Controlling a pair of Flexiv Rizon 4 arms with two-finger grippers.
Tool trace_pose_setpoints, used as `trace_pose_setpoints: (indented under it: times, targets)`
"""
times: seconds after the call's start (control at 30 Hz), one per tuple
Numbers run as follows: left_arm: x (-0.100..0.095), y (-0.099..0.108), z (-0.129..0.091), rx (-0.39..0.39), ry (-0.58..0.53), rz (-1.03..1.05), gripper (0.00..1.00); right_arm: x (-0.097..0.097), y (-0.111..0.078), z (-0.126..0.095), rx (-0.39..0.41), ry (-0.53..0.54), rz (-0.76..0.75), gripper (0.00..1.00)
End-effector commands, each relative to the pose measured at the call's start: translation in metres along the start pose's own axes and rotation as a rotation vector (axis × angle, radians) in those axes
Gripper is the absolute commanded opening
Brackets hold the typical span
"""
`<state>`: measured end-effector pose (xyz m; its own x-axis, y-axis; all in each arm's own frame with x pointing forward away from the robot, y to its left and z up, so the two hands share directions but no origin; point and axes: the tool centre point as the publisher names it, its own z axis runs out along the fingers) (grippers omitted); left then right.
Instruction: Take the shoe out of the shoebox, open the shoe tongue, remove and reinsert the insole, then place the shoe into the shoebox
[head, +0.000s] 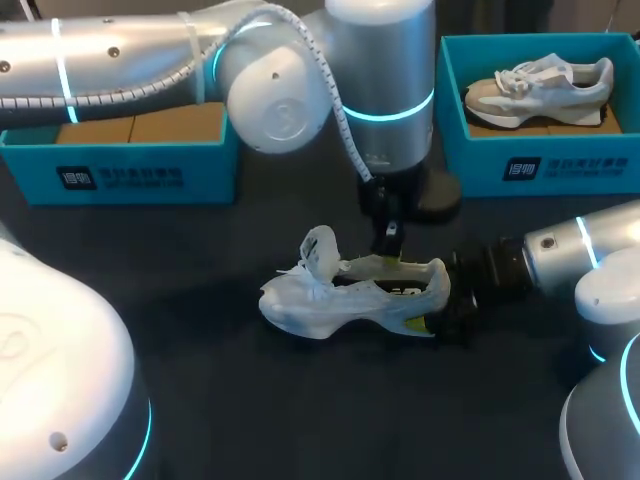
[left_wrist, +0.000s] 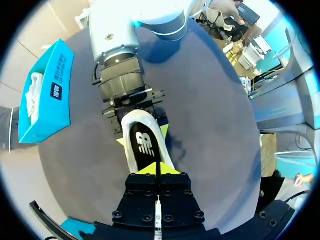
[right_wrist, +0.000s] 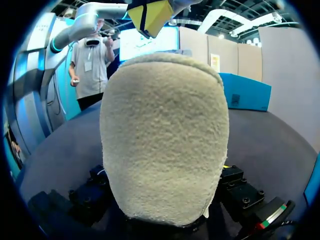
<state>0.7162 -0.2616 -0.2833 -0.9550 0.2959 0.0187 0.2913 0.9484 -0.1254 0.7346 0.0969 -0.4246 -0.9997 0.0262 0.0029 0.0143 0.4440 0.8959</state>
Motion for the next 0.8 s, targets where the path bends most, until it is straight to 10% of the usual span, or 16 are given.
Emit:
trace_pose_setpoints:
  times: [0.03,0.8]
  targets:
    - [-0.003,0.001,0.017,0.013,0.016,-0.008,0.00,0.000,-0.003,0.004,0.003,-0.001,0.000,0.00]
    - [-0.013,0.017,0.080,-0.004,0.130,-0.047,0.00,0.000,-0.003,0.004,0.003,-0.001,0.000,0.00]
